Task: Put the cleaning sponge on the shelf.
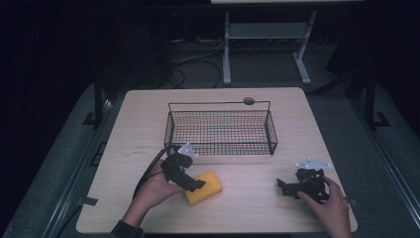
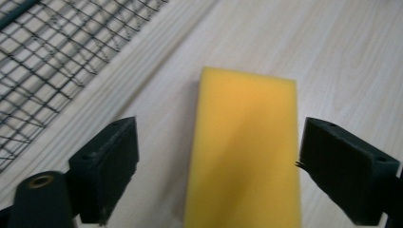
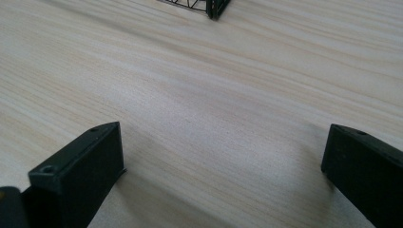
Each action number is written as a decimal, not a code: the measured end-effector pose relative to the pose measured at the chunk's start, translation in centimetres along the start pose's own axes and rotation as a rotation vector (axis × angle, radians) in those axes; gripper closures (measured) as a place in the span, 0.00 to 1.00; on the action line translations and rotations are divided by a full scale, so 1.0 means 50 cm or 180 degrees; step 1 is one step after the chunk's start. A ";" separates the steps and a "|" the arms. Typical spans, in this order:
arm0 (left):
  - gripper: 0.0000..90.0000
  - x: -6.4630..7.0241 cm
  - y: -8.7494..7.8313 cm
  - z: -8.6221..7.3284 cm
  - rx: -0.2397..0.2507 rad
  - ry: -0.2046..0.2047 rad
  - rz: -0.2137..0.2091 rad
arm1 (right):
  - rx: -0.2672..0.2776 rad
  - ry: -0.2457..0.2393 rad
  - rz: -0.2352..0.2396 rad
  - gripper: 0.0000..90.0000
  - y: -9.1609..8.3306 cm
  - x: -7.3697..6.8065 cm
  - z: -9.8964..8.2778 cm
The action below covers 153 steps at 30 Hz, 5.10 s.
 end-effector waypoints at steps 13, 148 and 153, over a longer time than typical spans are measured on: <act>0.06 0.031 0.033 -0.012 -0.0295 0.0330 -0.0034 | 0.0000 0.0002 0.0000 0.00 0.000 0.000 0.000; 0.25 -0.080 -0.024 0.130 -0.0206 0.0170 0.0201 | -0.0001 0.0005 0.0000 0.00 0.000 0.000 0.000; 0.25 -0.098 -0.027 0.145 -0.0170 0.0109 0.0247 | 0.0001 -0.0002 0.0001 0.00 0.000 0.000 0.000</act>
Point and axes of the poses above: each handheld gripper's, and its own axes: y roughly forward along the jaws, z roughly out of its top, x roughly to its right, the point moved 7 cm from there along y, roughly forward along the jaws, and after that the axes turned 6 degrees about x, right-handed, at the moved point
